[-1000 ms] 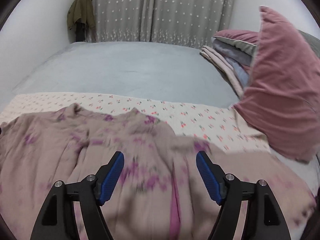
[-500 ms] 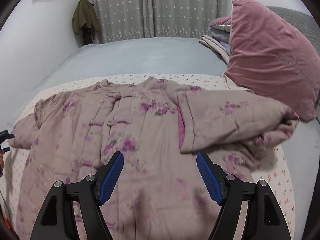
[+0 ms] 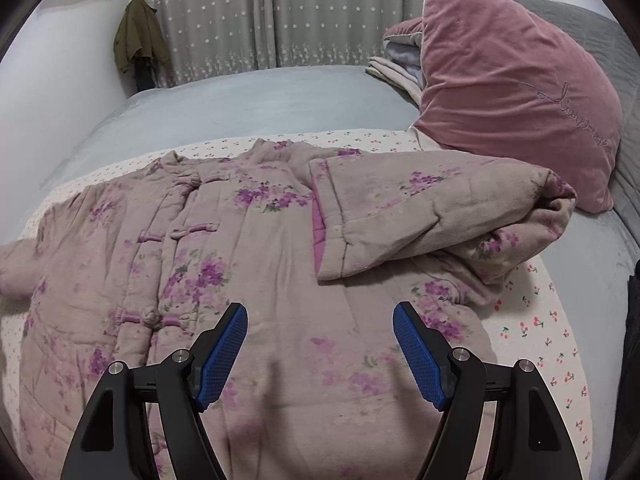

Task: Fold large clothes

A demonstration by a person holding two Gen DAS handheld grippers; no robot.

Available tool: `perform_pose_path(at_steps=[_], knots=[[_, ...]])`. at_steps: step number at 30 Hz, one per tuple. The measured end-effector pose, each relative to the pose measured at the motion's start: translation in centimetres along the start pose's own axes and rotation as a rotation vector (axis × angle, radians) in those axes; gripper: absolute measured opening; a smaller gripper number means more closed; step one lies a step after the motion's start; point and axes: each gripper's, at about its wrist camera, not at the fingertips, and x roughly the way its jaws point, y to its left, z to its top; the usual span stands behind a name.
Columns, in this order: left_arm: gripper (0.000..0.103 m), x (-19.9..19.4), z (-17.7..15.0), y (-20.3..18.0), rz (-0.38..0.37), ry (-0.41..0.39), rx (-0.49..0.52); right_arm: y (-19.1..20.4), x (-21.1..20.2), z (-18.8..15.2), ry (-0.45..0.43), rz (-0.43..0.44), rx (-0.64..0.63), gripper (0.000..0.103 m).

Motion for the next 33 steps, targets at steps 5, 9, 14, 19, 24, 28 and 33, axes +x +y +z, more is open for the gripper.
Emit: perform_pose_path(at_steps=[5,9,14,19,24,28,33], knots=[[0.019,6.7,-2.9,1.3,0.184,0.213,0.128,-1.1,0.2,-0.1,0.008,-0.002,0.028,0.076],[0.064,6.1,-4.9,1.4,0.181,0.266,0.171,-3.2,-0.9,0.1,-0.005,-0.023,0.04,0.077],[0.075,1.3,-4.9,-1.2,0.072,0.241,0.223,-6.2,-1.6,1.1,-0.013,-0.063,0.075,0.077],[0.079,-4.4,-6.4,-4.5,-0.092,0.301,0.251,-4.3,1.3,2.1,0.029,-0.059,0.021,0.077],[0.082,-11.0,-11.2,-8.4,-0.297,0.377,0.3,0.8,6.8,3.2,0.049,-0.134,-0.142,0.077],[0.082,-14.7,-15.3,-11.7,-0.431,0.426,0.395,2.9,11.6,4.1,0.06,-0.302,-0.236,0.077],[0.082,-17.2,-20.9,-14.0,-0.662,0.429,0.487,3.1,13.3,4.6,0.048,-0.415,-0.327,0.025]])
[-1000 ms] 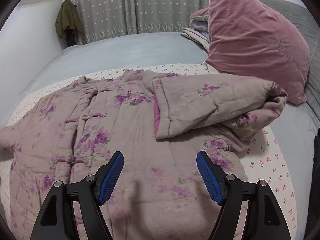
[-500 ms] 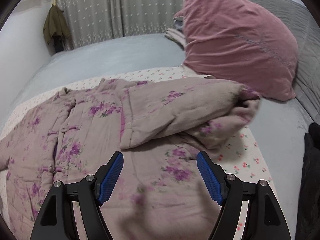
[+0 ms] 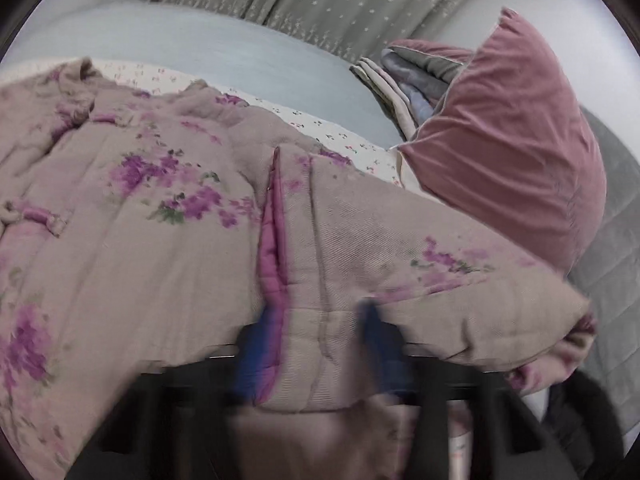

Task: Fold large clothes

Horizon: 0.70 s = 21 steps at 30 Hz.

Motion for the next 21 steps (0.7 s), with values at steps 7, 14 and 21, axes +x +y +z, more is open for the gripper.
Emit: perform_pose_path(at_steps=[7,14,21], knots=[[0.082,1.9,-1.6,-3.3,-0.071,0.038,0.122,-11.2,-6.0,2.1,-0.132,-0.165,0.055,0.017],[0.082,1.7,-2.2,-3.7,-0.084,0.02,0.15,-27.2,-8.7,1.9,-0.125,-0.429,0.252,0.015],[0.082,2.3,-2.5,-3.7,-0.054,0.038,0.17,-36.6,-4.6,-3.5,0.032,-0.74,0.211,0.015]])
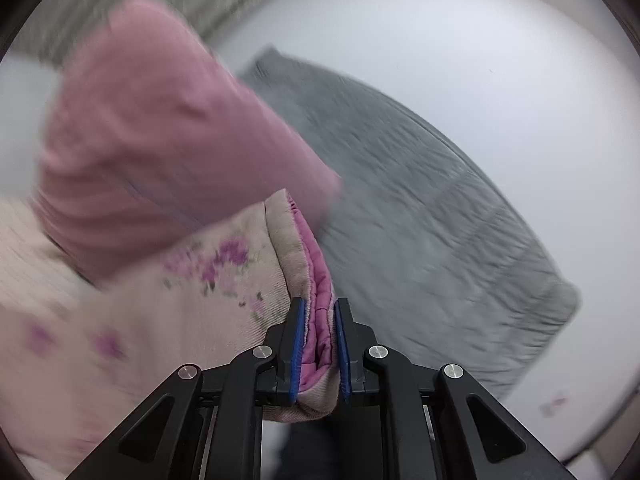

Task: Fold large clothes

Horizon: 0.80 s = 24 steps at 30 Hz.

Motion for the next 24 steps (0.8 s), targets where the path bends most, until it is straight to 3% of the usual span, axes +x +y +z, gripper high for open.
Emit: perform_pose_path(at_steps=[2,3,4,5,6,8,13,19,24], knots=[[0.082,0.2,-0.1,-0.2,0.016,0.008,0.014,0.3,3.1,-2.0,0.06,-0.132,-0.073,0.016],[0.082,0.2,-0.1,-0.3,0.024,0.01,0.022,-0.1,4.0,-3.0,0.073,-0.172,-0.075,0.026],[0.082,0.1,-0.1,-0.4,0.029,0.012,0.03,-0.8,4.6,-4.0,0.093,-0.158,-0.044,0.036],[0.082,0.0,0.0,-0.5,0.033,0.015,0.041,-1.8,4.7,-4.8,0.118,-0.079,0.013,0.061],[0.082,-0.1,0.1,-0.6,0.036,0.019,0.05,-2.3,4.6,-5.3,0.13,-0.009,0.061,0.07],[0.082,-0.6,0.3,-0.8,0.046,0.033,0.075,-2.9,3.4,-6.3,0.126,0.136,0.113,0.07],[0.082,-3.3,0.9,-0.4,0.088,0.097,0.13,-2.4,-2.1,-8.5,0.105,0.496,0.099,0.07],[0.082,-8.1,-0.1,3.7,0.019,0.186,0.012,-2.0,-9.3,-12.2,0.1,0.919,0.091,0.076],[0.082,-10.4,-3.4,7.6,-0.004,0.253,-0.073,-1.0,-13.1,-17.6,0.184,1.21,0.116,0.077]])
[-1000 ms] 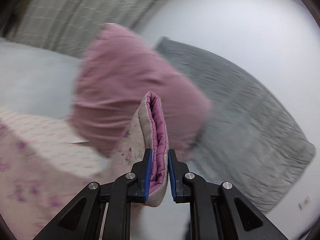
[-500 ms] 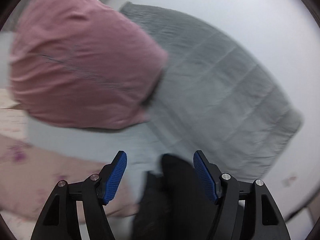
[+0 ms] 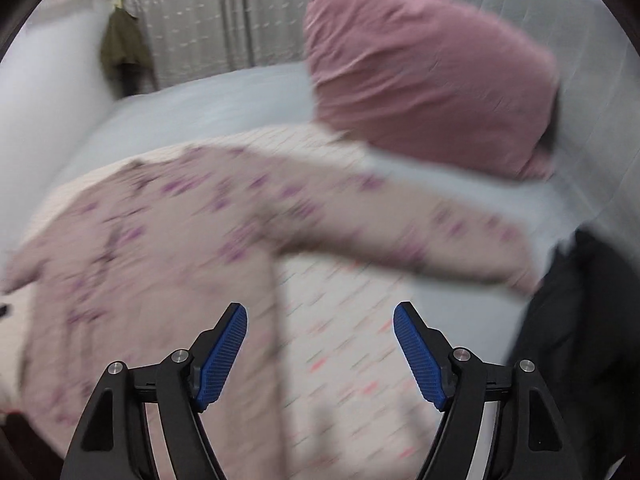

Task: Fold large clothes

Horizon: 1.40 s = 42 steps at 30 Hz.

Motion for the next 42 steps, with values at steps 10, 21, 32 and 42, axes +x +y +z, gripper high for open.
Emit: perform_pose_path(at_steps=[10,21,32,42], knots=[[0.077,2.6,-8.5,2.0,-0.142,0.187,-0.041,-1.4,6.0,-12.9,0.228,0.289,0.209,0.077],[0.019,-6.1,-9.0,-1.3,-0.419,0.073,-0.038,1.3,-0.6,-14.2,0.123,0.588,0.221,0.018],[0.041,-3.0,-11.4,-4.0,0.078,0.218,0.26,3.5,2.6,-16.3,0.396,0.192,0.021,0.045],[0.071,-2.3,-5.2,-9.0,0.035,0.001,0.328,4.6,-1.5,-9.9,0.141,0.13,0.06,0.077]])
